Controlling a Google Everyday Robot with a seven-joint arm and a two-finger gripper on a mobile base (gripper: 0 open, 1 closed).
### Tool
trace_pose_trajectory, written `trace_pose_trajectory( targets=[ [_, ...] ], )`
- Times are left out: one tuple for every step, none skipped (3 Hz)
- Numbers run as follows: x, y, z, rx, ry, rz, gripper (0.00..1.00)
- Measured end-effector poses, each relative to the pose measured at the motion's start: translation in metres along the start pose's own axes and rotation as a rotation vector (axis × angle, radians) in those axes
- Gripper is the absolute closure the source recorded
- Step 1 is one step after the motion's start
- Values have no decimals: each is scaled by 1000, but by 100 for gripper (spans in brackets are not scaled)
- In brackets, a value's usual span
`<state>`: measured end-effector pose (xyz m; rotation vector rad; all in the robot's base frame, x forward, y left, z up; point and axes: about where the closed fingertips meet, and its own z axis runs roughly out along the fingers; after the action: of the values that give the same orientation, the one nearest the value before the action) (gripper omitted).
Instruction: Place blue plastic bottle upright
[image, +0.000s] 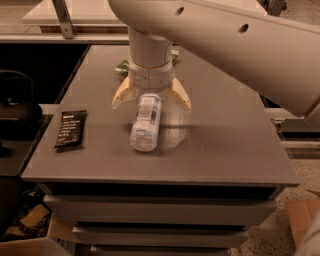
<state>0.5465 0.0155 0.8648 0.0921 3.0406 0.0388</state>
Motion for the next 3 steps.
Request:
trace_pose_trajectory(
  targets=[
    [3, -5, 16, 16, -27, 26, 0],
    [0, -12, 30, 21, -45, 32, 0],
    [-4, -14, 36, 17, -51, 7, 18]
  ],
)
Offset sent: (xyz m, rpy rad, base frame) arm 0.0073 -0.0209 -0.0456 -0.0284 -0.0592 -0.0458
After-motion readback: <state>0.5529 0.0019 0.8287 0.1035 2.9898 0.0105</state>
